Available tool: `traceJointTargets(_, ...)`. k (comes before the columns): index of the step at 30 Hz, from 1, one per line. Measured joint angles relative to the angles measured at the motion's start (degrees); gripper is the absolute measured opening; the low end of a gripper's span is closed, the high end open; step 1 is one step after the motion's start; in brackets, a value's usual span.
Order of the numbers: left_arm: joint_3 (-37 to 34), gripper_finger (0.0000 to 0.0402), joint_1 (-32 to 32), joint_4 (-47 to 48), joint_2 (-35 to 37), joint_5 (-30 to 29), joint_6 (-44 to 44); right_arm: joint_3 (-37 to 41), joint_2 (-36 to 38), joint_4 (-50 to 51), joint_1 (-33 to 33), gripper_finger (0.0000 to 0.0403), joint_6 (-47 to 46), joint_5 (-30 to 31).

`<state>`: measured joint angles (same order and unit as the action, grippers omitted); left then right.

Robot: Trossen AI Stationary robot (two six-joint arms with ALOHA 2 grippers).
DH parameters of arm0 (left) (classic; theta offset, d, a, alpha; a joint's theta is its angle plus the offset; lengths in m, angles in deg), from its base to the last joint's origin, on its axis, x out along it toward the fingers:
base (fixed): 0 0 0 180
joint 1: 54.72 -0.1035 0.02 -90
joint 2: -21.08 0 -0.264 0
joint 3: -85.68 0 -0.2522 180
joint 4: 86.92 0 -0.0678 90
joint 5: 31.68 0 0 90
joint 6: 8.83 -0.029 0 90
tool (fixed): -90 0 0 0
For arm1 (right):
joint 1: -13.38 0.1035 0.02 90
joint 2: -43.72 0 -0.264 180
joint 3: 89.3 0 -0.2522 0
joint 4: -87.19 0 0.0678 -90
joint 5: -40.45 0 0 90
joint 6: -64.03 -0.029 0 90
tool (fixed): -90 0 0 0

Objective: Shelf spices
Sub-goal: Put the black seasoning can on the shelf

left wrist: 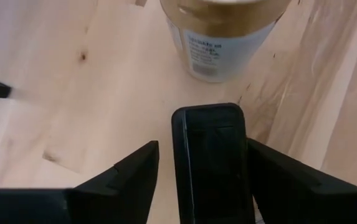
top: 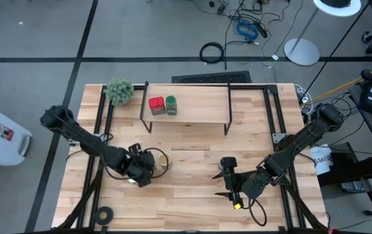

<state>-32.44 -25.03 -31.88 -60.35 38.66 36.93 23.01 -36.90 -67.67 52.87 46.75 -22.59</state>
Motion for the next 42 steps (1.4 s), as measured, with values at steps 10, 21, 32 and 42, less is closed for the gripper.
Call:
traceJointTargets(10, 0.0, 0.0169, 0.0, -0.17, -0.24, 0.63, -0.07, 0.0, 0.0, 0.0, 0.0, 0.026, 0.0, -0.01)
traceJointTargets(21, 0.71, 0.0144, 0.0, 0.72, -0.24, 1.51, -0.5, 0.0, 0.0, 0.03, 0.0, 0.026, 0.0, 0.0)
traceJointTargets(32, 13.86, 0.0145, 0.07, 13.85, -0.24, 2.67, -4.28, 0.0, 0.0, 0.36, 0.0, 0.026, 0.0, -0.02)
traceJointTargets(42, 27.53, 0.0145, -0.57, 24.31, -0.24, -1.68, -11.96, 0.0, 0.02, 0.87, 0.0, 0.026, -0.01, -0.02)
